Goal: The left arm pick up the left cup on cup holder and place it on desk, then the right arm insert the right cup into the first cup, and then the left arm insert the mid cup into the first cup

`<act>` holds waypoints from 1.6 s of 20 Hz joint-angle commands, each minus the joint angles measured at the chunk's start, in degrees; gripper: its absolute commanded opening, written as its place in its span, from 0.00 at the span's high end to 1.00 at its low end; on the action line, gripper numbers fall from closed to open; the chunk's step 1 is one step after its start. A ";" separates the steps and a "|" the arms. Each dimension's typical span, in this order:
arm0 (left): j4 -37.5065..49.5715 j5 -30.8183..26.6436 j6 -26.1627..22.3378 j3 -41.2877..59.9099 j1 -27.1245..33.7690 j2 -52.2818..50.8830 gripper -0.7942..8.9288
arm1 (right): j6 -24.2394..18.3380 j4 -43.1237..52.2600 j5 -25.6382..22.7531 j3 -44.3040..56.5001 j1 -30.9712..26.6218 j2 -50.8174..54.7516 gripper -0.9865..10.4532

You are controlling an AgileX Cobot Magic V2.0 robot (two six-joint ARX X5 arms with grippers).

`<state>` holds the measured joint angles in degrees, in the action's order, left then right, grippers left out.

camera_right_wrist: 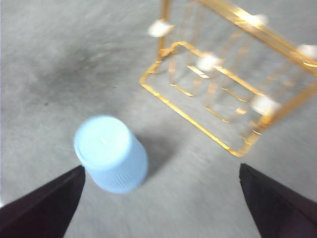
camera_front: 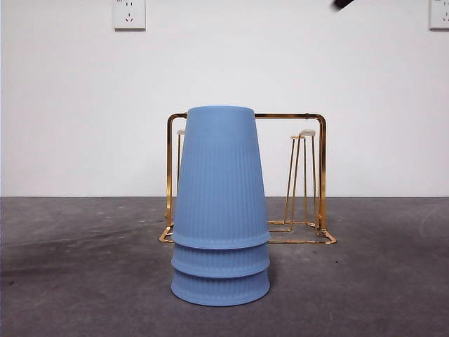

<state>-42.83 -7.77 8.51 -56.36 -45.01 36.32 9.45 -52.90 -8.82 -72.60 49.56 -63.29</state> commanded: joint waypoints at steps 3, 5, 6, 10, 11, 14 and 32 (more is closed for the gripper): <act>0.13 -0.20 -0.04 -1.33 -0.33 0.35 0.47 | 1.20 -6.32 0.09 0.52 0.52 4.90 0.49; -0.13 -0.17 0.07 -1.33 -0.33 0.35 0.47 | 2.58 -5.79 1.97 3.80 0.94 7.61 0.49; -0.42 -0.17 0.13 -1.33 -0.33 0.35 0.47 | 3.41 -5.31 2.82 5.95 0.94 8.92 0.49; -1.53 -0.15 0.83 -1.33 -0.33 0.61 0.47 | 6.32 0.87 5.49 14.71 0.94 12.83 0.50; -1.53 -0.15 1.20 -1.33 -0.33 0.74 0.47 | 6.67 2.19 6.36 15.80 0.94 13.05 0.51; -1.55 -0.15 1.27 -1.33 -0.33 1.09 0.47 | 6.64 3.26 6.23 16.46 0.94 13.03 0.55; -1.38 -0.13 1.22 -1.33 -0.39 1.33 0.90 | 6.60 5.31 -1.38 16.46 0.92 13.27 0.90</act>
<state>-44.82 -7.75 9.82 -56.36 -45.01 37.43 15.49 -48.12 -9.98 -55.66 49.87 -49.84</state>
